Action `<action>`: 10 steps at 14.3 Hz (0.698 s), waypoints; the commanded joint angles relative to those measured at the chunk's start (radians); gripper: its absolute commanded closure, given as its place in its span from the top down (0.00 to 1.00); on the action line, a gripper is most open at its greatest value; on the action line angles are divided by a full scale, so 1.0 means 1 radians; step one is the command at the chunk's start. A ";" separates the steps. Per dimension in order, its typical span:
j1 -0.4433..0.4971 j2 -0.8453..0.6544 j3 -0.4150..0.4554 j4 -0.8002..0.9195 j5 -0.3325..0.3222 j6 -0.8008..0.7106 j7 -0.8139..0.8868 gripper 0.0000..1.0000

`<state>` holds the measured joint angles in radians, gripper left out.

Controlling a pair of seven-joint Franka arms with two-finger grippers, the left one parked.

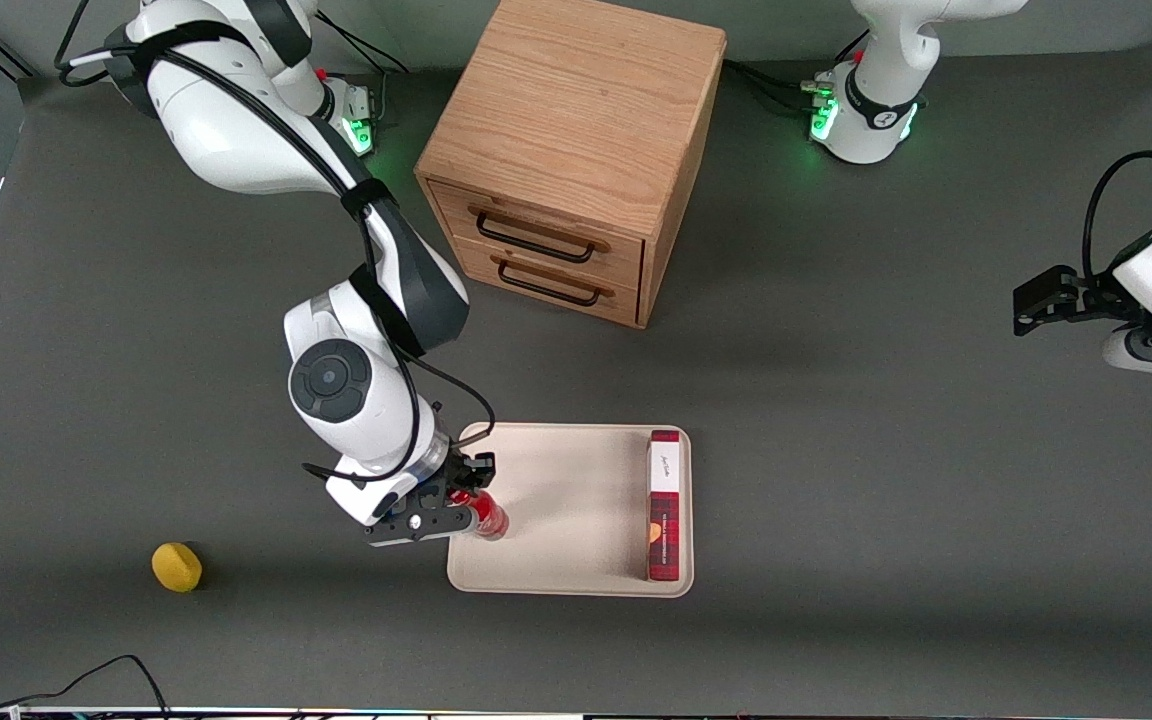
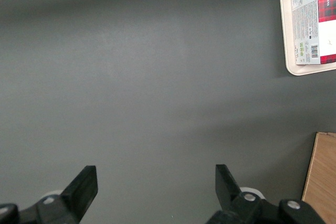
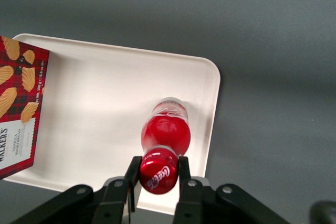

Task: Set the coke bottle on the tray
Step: 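Carry the bottle over the white tray beside the red box, then lower the bottle onto the tray and open the right gripper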

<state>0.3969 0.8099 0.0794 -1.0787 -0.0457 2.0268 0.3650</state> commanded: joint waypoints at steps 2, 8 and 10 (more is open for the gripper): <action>0.019 0.047 -0.027 0.052 -0.016 0.020 -0.012 0.00; 0.016 0.058 -0.033 0.051 -0.022 0.026 -0.011 0.97; 0.013 0.058 -0.033 0.051 -0.022 0.024 -0.011 1.00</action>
<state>0.4007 0.8456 0.0584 -1.0693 -0.0526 2.0563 0.3643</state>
